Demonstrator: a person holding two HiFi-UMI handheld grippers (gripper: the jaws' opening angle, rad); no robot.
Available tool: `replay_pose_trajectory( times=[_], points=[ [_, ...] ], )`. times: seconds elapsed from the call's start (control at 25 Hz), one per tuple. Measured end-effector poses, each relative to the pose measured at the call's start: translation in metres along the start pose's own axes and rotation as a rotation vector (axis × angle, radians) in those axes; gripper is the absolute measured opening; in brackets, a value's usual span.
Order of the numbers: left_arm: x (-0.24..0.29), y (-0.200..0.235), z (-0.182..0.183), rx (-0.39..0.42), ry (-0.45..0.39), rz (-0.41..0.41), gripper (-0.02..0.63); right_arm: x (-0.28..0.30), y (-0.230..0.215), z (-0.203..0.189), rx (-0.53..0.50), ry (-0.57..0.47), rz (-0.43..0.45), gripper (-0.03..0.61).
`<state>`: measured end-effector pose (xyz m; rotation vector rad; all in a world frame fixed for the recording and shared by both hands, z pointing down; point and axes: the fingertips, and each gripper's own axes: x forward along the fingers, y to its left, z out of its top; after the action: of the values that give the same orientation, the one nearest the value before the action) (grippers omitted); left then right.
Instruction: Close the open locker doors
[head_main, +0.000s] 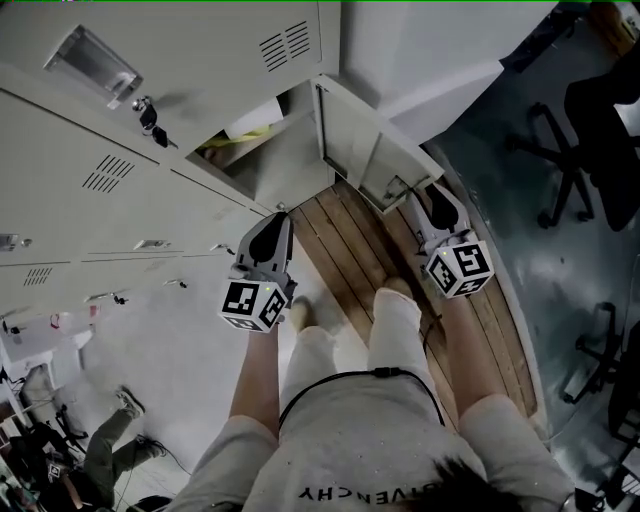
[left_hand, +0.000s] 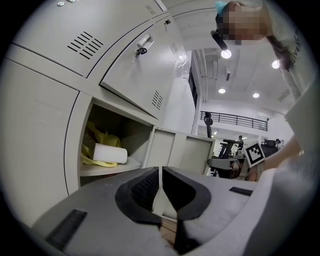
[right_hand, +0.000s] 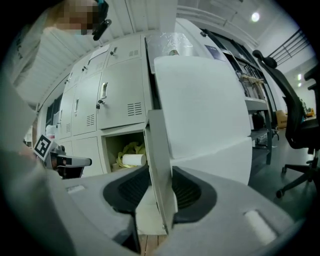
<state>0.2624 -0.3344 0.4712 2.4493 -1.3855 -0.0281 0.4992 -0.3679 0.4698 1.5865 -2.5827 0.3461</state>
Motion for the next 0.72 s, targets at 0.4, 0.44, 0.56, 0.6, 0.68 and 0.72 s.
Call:
replay_pose_trajectory(
  times=[0.4,0.44,0.56,0.6,0.68,0.72],
  points=[
    [-0.018,0.007,-0.001,-0.005,-0.001,0.009,0.018,-0.006,0.019,-0.004,-0.019,0.010,0.011,0.095],
    [-0.021,0.009,0.000,-0.005,-0.002,0.011,0.018,-0.006,0.022,-0.005,-0.018,0.011,0.009,0.095],
    [-0.030,0.017,0.002,-0.010,-0.008,0.012,0.018,-0.007,0.031,-0.007,-0.020,0.015,0.002,0.095],
    [-0.033,0.020,0.003,-0.011,-0.010,0.011,0.018,-0.007,0.035,-0.007,-0.021,0.016,-0.001,0.094],
    [-0.039,0.025,0.005,-0.009,-0.011,0.010,0.018,-0.007,0.042,-0.008,-0.022,0.019,-0.010,0.094],
    [-0.042,0.029,0.006,-0.008,-0.012,0.010,0.018,-0.007,0.046,-0.008,-0.022,0.020,-0.013,0.093]
  ],
)
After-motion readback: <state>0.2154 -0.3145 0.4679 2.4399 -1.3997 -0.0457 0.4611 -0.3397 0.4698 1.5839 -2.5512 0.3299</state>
